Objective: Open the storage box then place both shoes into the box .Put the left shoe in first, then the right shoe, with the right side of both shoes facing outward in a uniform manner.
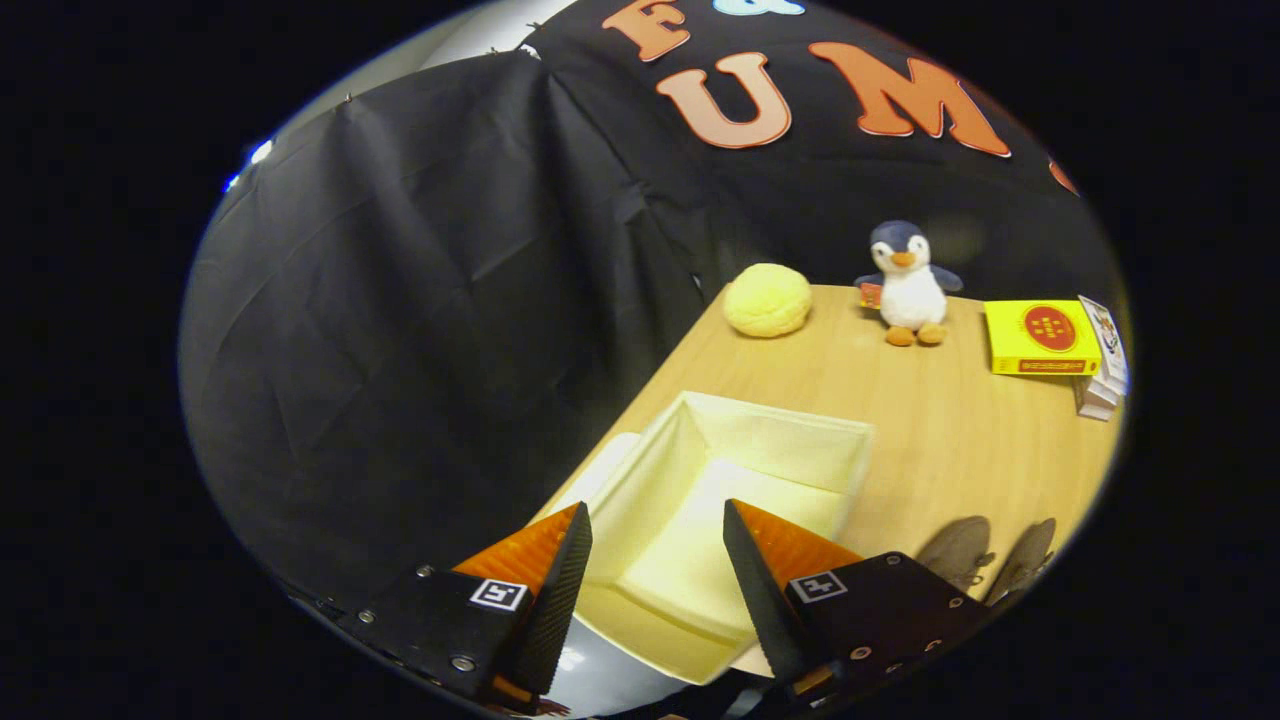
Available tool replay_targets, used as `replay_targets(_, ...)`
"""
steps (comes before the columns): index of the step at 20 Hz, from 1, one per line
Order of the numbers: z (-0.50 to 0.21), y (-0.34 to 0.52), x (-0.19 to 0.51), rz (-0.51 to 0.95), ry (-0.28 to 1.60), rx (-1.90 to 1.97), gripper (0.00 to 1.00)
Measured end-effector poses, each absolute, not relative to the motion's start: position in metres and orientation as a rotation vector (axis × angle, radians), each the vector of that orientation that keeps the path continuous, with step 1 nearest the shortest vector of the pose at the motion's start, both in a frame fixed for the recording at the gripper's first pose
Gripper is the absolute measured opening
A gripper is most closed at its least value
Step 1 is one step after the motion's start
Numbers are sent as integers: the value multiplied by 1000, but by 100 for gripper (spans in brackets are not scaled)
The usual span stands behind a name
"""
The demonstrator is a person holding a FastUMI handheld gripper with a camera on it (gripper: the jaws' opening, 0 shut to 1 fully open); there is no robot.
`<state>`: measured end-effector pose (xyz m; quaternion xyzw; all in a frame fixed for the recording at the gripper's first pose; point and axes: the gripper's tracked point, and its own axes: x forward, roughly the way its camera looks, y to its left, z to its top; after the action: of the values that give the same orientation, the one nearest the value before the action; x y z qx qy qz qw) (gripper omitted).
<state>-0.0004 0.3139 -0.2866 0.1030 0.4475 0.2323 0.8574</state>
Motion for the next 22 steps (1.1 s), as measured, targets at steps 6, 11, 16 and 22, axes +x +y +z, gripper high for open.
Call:
replay_targets(6,-329,193,-28,266,938,139,80)
replay_targets(11,-384,126,-67,127,1035,92,80)
replay_targets(16,-423,90,-99,66,1100,62,81)
replay_targets(22,-466,70,-80,5,1106,34,67)
